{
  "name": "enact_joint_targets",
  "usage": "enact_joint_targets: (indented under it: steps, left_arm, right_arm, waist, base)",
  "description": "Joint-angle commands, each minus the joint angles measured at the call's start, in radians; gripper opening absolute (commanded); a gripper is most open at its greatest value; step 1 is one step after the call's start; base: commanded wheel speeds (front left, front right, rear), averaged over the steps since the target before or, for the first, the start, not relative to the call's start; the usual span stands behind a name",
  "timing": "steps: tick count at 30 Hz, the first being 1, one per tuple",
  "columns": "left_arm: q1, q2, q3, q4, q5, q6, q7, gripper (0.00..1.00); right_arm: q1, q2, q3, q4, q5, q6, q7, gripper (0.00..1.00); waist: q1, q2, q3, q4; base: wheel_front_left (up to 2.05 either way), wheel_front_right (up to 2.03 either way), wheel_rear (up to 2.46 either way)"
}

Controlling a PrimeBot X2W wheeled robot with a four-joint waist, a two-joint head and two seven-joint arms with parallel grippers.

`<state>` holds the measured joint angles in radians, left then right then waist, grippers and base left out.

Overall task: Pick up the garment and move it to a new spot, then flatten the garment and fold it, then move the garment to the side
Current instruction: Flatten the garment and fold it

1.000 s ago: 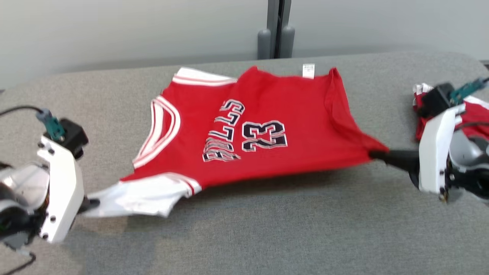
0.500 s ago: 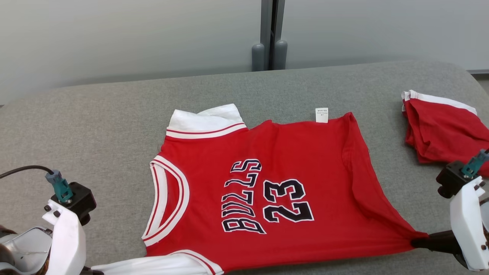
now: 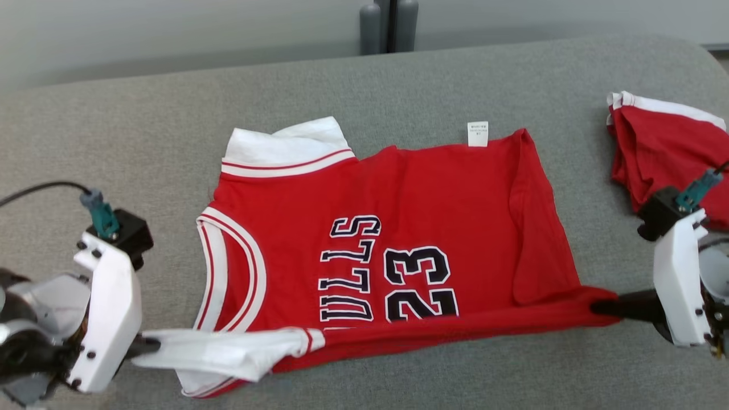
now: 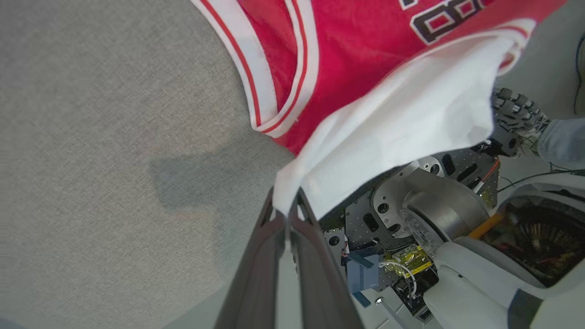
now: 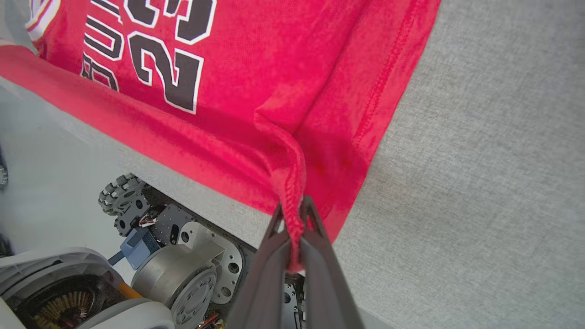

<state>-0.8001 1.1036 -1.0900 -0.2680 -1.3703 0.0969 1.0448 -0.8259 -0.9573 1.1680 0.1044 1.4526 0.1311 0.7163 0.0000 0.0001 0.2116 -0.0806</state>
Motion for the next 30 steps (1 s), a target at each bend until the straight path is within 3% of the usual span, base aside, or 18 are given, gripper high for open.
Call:
enact_joint_targets:
  steps: [1,7,17,18,19,20,21,27,30]
  left_arm:
    - [-0.029,-0.016,0.007,0.028,0.010,-0.007,0.012,0.00]
    - [-0.120,-0.121,0.013,0.156,0.048,-0.029,0.047,0.00]
    - [-0.211,-0.222,0.014,0.334,0.105,-0.077,0.040,0.00]
    - [-0.214,-0.229,0.013,0.348,0.109,-0.080,0.039,0.00]
    - [-0.217,-0.236,0.015,0.362,0.111,-0.082,0.028,0.00]
    - [-0.219,-0.245,0.020,0.371,0.114,-0.089,0.012,0.46]
    - [-0.216,-0.251,0.022,0.383,0.116,-0.089,0.002,1.00]
    - [-0.186,-0.266,0.025,0.419,0.106,-0.120,-0.043,1.00]
    - [-0.163,-0.259,0.041,0.420,0.106,-0.134,-0.099,1.00]
  right_arm:
    - [-0.017,0.013,-0.014,0.022,0.004,-0.001,0.006,0.00]
    - [-0.054,0.086,-0.051,0.107,-0.012,-0.001,0.013,0.00]
    - [-0.098,0.203,-0.097,0.229,-0.051,0.000,-0.008,0.00]
    - [-0.102,0.213,-0.104,0.236,-0.059,0.000,-0.017,0.23]
    - [-0.103,0.223,-0.111,0.242,-0.062,0.000,-0.029,0.81]
    - [-0.102,0.231,-0.118,0.251,-0.065,0.000,-0.043,1.00]
    - [-0.098,0.238,-0.124,0.257,-0.067,0.000,-0.055,1.00]
    - [-0.066,0.246,-0.169,0.264,-0.069,0.000,-0.136,1.00]
    - [-0.035,0.243,-0.214,0.260,-0.082,0.000,-0.246,1.00]
  waist:
    - [0.0000,-0.0001,0.031,-0.012]
    - [0.0000,-0.0001,0.082,-0.033]
    - [0.0000,-0.0001,0.152,-0.060]
    - [0.0000,-0.0001,0.154,-0.061]
    - [0.0000,-0.0001,0.155,-0.061]
    - [0.0000,-0.0001,0.155,-0.061]
    - [0.0000,-0.0001,0.154,-0.060]
    - [0.0000,-0.0001,0.114,-0.051]
    - [0.0000,-0.0001,0.077,-0.045]
  base:
    - [0.00,0.00,0.00]
    - [0.00,0.00,0.00]
    - [0.00,0.00,0.00]
    - [0.00,0.00,0.00]
    - [0.00,0.00,0.00]
    - [0.00,0.00,0.00]
    - [0.00,0.00,0.00]
    - [0.00,0.00,0.00]
    - [0.00,0.00,0.00]
